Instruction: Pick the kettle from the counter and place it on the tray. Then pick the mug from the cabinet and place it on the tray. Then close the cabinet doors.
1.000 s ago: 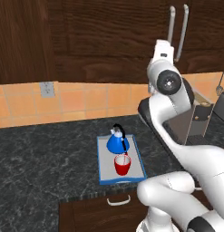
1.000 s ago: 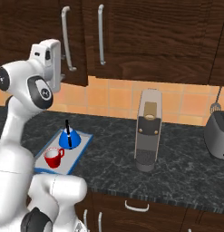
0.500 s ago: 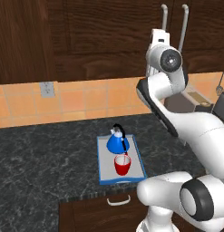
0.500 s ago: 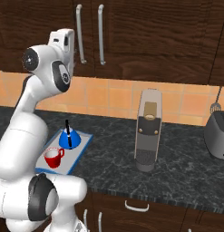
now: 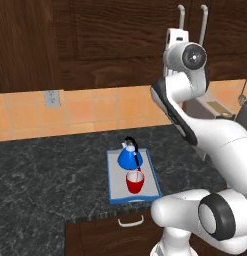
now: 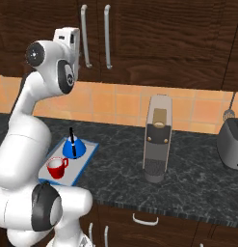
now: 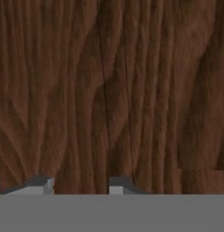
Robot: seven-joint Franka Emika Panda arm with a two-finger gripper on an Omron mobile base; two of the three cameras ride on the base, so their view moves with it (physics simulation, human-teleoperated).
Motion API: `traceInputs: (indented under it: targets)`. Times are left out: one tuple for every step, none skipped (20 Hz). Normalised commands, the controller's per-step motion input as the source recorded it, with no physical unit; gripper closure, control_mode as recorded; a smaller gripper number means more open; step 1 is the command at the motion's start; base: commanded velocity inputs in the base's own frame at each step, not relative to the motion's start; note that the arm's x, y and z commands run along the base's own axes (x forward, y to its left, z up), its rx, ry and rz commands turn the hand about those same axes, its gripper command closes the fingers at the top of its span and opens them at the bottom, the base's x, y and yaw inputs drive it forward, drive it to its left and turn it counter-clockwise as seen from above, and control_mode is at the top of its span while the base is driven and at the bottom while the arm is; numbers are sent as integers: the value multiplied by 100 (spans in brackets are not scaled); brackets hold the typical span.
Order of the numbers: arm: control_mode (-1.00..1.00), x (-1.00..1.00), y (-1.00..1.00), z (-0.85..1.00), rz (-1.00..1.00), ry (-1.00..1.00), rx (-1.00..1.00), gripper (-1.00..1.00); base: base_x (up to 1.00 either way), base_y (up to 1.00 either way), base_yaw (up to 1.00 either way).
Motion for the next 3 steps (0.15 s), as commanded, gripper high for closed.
traceInputs:
  targets:
    - [-100, 75, 0, -28, 3, 6, 0, -100, 0, 0, 0]
    - [-100, 81, 0, -36, 2, 12, 0, -100, 0, 0, 0]
    - [-100, 74, 0, -29, 0, 13, 0, -100, 0, 0, 0]
